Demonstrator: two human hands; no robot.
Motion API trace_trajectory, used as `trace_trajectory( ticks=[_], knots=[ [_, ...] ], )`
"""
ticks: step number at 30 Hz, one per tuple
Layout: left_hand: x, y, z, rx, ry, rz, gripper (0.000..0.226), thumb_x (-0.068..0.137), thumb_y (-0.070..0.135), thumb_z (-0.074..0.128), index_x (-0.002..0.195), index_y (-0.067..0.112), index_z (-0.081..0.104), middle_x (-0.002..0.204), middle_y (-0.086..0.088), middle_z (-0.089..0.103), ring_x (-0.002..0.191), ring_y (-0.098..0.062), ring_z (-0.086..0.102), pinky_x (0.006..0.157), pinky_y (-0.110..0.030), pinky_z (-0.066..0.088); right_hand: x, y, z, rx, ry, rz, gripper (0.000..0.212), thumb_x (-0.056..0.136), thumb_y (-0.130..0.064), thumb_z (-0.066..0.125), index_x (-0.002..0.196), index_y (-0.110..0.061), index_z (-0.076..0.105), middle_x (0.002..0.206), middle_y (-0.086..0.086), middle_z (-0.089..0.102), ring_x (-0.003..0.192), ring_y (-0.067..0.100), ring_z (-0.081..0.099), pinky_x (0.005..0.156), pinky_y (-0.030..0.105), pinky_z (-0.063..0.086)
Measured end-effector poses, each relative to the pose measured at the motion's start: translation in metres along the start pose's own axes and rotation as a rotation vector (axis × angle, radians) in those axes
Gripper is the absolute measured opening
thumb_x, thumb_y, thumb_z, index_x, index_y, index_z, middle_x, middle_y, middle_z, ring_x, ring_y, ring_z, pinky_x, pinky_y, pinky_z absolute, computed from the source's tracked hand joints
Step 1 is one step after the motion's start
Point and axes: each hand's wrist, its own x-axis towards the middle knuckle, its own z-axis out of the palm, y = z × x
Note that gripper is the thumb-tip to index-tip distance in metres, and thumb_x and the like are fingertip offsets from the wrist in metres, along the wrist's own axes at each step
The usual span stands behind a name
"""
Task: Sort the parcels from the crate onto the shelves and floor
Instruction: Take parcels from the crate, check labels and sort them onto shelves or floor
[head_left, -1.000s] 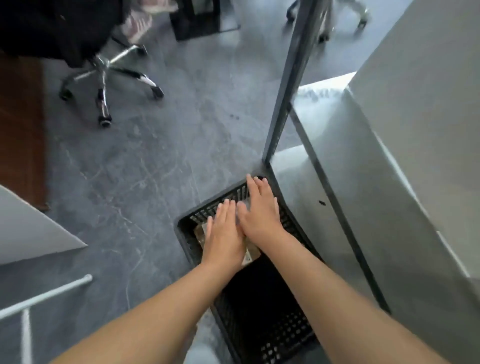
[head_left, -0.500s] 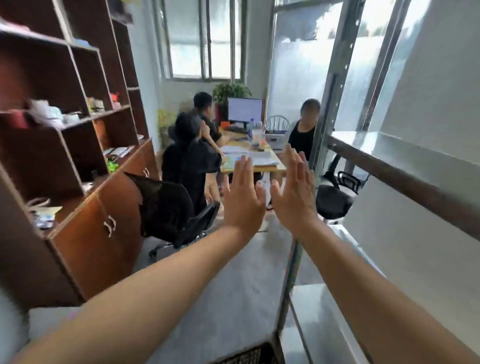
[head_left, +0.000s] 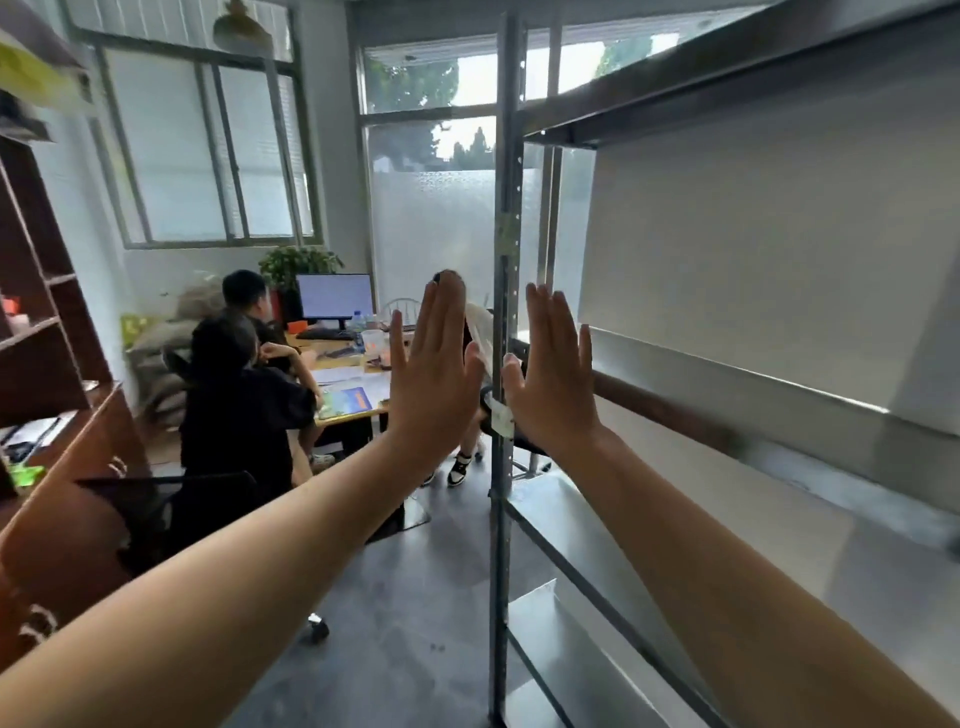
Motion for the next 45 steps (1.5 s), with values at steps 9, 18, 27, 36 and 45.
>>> trace_trajectory(
  ticks=[9,18,27,36,45],
  knots=[
    [-0.053,0.040,0.010,-0.086,-0.171,0.228,0.061,0.101,0.033,0.024,0.157,0.010,0.012,0.165,-0.006,0.007,0.152,-0.019,0.005,0.121,-0.052,0.005,-0.091,0.001,-0.048,-0.266,0.050,0.203,0.071,0.097,-0.022,0.047,0.158,-0.017,0.010,0.165,-0.001,0.007,0.152,0.013,-0.001,0.121,0.045,-0.005],
    [-0.118,0.186,-0.036,-0.442,-0.321,0.465,0.065,0.100,0.038,0.020,0.157,0.013,0.001,0.165,-0.003,-0.004,0.152,-0.017,-0.004,0.122,-0.051,-0.002,-0.224,0.020,-0.201,-0.679,0.028,0.511,0.069,0.102,-0.032,0.041,0.158,-0.021,0.002,0.165,-0.003,-0.006,0.143,0.003,-0.023,0.117,0.040,-0.019],
    [-0.205,0.377,-0.160,-0.777,-0.336,0.681,0.064,0.103,0.032,0.029,0.157,0.013,0.001,0.165,-0.002,-0.005,0.152,-0.014,-0.006,0.121,-0.046,-0.010,-0.334,-0.030,-0.434,-1.061,0.050,0.690,0.067,0.104,-0.035,0.033,0.157,-0.018,-0.003,0.165,0.000,-0.007,0.151,0.014,-0.011,0.121,0.048,-0.009],
    [-0.344,0.545,-0.329,-1.127,-0.492,0.879,0.062,0.104,0.032,0.024,0.157,0.015,-0.003,0.165,0.002,-0.007,0.151,-0.010,-0.010,0.121,-0.047,-0.010,-0.521,-0.129,-0.621,-1.282,0.141,1.065,0.068,0.104,-0.036,0.034,0.157,-0.017,-0.004,0.165,-0.001,-0.007,0.151,0.015,-0.011,0.121,0.047,-0.010],
    [-0.478,0.635,-0.460,-1.371,-0.598,1.164,0.064,0.101,0.028,0.029,0.157,0.016,0.001,0.165,0.001,-0.002,0.151,-0.011,-0.007,0.121,-0.051,-0.006,-0.690,-0.237,-0.723,-1.426,0.259,1.488,0.070,0.102,-0.034,0.033,0.157,-0.013,-0.005,0.165,0.002,-0.007,0.151,0.017,-0.013,0.120,0.047,-0.011]
  ],
)
